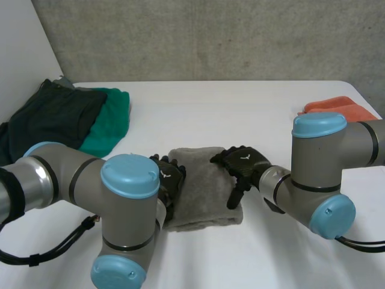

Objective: Fold the laundry.

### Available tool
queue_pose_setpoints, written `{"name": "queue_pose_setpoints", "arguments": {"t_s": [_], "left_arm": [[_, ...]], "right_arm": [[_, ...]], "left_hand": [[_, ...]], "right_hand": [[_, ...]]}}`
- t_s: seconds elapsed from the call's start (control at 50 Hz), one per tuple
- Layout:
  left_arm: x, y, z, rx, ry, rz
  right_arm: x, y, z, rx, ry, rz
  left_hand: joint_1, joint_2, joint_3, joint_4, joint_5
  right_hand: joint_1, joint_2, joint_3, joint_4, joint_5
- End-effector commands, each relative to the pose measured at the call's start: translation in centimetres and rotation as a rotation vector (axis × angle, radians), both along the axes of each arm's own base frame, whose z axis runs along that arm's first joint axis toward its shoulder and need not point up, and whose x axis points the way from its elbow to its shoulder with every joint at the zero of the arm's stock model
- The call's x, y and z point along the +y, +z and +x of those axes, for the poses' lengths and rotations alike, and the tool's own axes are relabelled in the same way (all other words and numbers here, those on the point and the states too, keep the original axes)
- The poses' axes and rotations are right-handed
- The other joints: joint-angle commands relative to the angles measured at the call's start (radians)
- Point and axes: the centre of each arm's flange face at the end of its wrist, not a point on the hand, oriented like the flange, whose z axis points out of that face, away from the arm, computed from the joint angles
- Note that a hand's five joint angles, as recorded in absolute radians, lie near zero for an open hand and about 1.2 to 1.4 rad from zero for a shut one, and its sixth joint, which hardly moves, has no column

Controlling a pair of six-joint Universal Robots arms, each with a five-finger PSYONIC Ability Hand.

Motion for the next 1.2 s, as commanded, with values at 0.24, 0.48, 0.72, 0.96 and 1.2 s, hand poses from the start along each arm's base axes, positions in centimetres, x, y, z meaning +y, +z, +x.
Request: {"name": "queue_pose_setpoints", "arguments": {"t_s": [0.24, 0.48, 0.72, 0.96, 1.2], "left_arm": [[1.0, 9.7, -0.2, 0.223, -0.105, -0.177], [0.3, 9.5, 1.6, 0.31, -0.184, -0.077], [0.7, 9.2, 1.5, 0.355, -0.179, -0.034], [0.8, 9.4, 1.4, 0.359, -0.185, -0.04], [1.2, 10.5, 1.2, 0.378, -0.214, -0.064]], "right_arm": [[6.3, 3.8, 0.4, 0.053, 0.091, -0.287], [10.3, -1.3, 0.9, 0.039, 0.171, -0.332], [8.7, -2.8, 2.0, 0.073, 0.19, -0.407], [7.9, -3.3, 2.8, 0.067, 0.193, -0.44], [6.3, -2.5, 3.4, 0.043, 0.172, -0.476]], "left_hand": [[-0.037, -0.037, -0.035, -0.044, -0.049], [-0.031, -0.031, -0.029, -0.039, -0.043], [-0.028, -0.028, -0.026, -0.036, -0.04], [-0.025, -0.025, -0.023, -0.033, -0.037], [-0.025, -0.025, -0.023, -0.033, -0.037]], "right_hand": [[-0.037, -0.021, -0.017, -0.018, -0.03], [-0.011, 0.005, 0.01, 0.009, -0.003], [0.121, 0.137, 0.142, 0.141, 0.129], [0.265, 0.281, 0.286, 0.285, 0.273], [0.62, 0.636, 0.641, 0.64, 0.628]]}}
